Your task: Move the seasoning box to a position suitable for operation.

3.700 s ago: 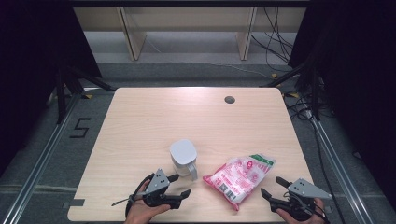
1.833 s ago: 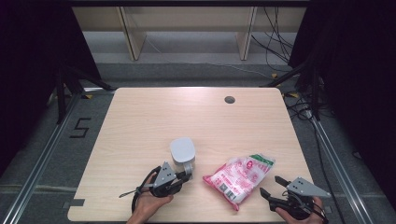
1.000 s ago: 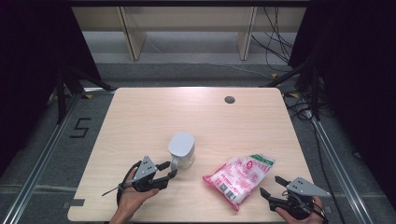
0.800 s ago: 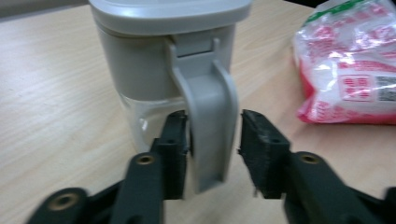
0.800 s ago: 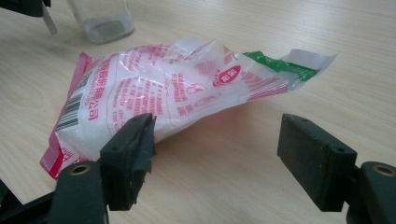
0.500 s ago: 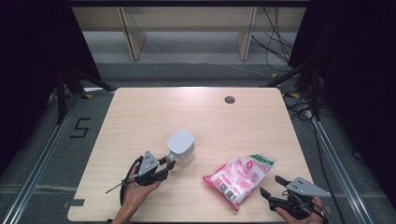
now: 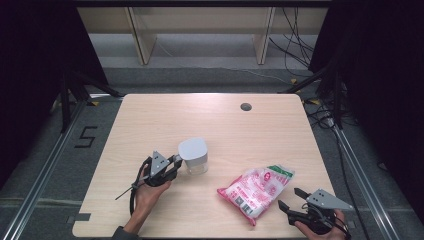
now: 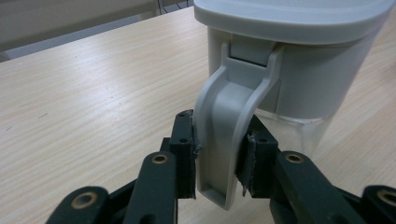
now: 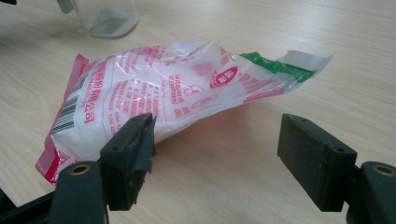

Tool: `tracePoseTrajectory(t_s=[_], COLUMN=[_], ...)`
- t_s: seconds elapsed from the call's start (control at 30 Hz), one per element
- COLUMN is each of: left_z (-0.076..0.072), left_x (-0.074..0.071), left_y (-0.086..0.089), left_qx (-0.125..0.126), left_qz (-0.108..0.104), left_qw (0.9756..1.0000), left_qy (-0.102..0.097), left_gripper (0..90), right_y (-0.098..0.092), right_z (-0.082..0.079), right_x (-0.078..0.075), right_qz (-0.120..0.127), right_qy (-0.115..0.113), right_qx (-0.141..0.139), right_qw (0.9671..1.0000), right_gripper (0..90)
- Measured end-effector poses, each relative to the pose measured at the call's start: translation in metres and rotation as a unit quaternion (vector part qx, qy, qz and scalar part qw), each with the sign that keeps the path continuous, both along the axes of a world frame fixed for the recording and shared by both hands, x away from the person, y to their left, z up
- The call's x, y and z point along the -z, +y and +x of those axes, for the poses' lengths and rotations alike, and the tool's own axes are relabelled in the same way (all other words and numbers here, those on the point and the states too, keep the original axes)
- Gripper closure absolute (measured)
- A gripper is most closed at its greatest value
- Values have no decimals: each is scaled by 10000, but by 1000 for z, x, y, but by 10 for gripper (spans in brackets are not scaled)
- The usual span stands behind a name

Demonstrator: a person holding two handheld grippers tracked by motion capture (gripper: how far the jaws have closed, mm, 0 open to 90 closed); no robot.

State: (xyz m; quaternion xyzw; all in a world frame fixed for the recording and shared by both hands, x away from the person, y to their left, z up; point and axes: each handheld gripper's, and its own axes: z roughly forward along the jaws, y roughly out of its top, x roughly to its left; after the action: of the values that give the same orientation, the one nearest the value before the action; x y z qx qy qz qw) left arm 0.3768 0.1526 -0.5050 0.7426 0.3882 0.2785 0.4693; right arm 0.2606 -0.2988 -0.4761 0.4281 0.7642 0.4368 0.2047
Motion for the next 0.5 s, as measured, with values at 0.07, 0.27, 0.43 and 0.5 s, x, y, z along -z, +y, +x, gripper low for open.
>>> tracePoseTrajectory(t_s=[0.07, 0.27, 0.43, 0.5], left_z=[4, 6, 4, 3], left_x=[2, 2, 3, 2], left_y=[1, -2, -10, -10], left_qx=[92, 187, 152, 276], left_qz=[-79, -75, -359, -124], left_qw=[9999, 9997, 9992, 9995], left_qy=[-58, -99, -79, -34], left_gripper=[702, 703, 702, 702], right_y=[0, 3, 2, 3], right_z=[0, -1, 1, 0], right_x=[0, 1, 1, 0], right_qz=[-11, 48, -79, 48], right_qy=[7, 51, -9, 20], right_qx=[-7, 73, 23, 55], right_qw=[10000, 9999, 10000, 10000], right_gripper=[282, 282, 282, 282])
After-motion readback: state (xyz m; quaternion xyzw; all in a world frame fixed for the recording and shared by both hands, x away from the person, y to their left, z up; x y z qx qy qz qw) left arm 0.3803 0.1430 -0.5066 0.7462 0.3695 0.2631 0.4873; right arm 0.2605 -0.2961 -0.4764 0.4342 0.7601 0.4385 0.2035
